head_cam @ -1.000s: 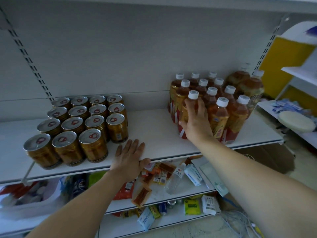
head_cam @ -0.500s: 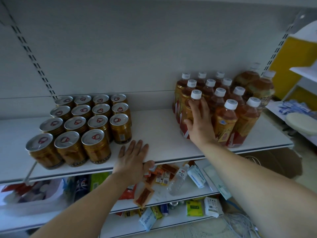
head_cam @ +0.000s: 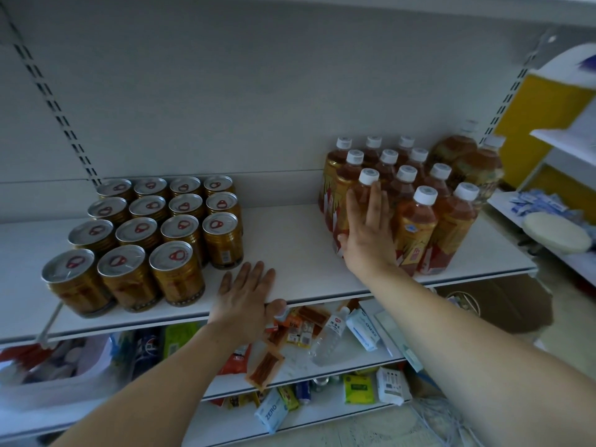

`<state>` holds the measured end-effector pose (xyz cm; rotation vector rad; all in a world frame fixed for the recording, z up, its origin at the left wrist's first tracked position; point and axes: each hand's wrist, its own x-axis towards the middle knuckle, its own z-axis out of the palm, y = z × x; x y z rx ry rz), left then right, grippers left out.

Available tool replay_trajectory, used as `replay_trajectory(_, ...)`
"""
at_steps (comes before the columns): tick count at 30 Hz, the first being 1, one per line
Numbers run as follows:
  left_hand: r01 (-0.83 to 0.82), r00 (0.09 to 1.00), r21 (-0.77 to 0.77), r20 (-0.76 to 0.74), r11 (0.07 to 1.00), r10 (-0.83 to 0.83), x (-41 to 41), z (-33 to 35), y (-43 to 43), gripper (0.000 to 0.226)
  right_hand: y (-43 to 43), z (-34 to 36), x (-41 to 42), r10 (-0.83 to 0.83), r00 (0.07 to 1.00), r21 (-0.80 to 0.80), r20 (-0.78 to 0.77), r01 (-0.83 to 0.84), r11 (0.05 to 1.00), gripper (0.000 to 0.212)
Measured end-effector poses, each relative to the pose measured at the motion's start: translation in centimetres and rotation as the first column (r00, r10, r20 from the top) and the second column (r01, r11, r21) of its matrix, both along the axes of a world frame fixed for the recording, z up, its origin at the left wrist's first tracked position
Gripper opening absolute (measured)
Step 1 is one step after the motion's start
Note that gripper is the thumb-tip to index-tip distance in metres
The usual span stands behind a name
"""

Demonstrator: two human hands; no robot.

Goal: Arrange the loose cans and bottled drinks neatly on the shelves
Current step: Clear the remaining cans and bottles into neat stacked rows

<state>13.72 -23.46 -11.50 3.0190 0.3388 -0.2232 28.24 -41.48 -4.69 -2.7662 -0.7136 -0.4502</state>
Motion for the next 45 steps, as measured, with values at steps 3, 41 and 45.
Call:
replay_trajectory(3,0.005,1.0,-0.002,-0.011,1.0,-0.005,-0.1,0.1,0.1,0.097,-0.4,0.8,-0.1,-0.008,0.999,-0.028,-0.052,0.007,1.0,0.088)
replay_trajectory(41,-0.4,0.899,-0.173,0.115,0.9,0.422,-29.5,15.5,16.2,0.072,24.7,11.9,-22.8,0.455,0.85,-0.134,-0.267,-0.5,0.855,0.069)
replay_trajectory(45,-0.489,0.856,-0.163,0.101,0.857,0.507,-37.7,15.4,21.7,0.071,31.9,11.9,-29.6,0.515,0.797,-0.128,-0.316,-0.573,0.809,0.076)
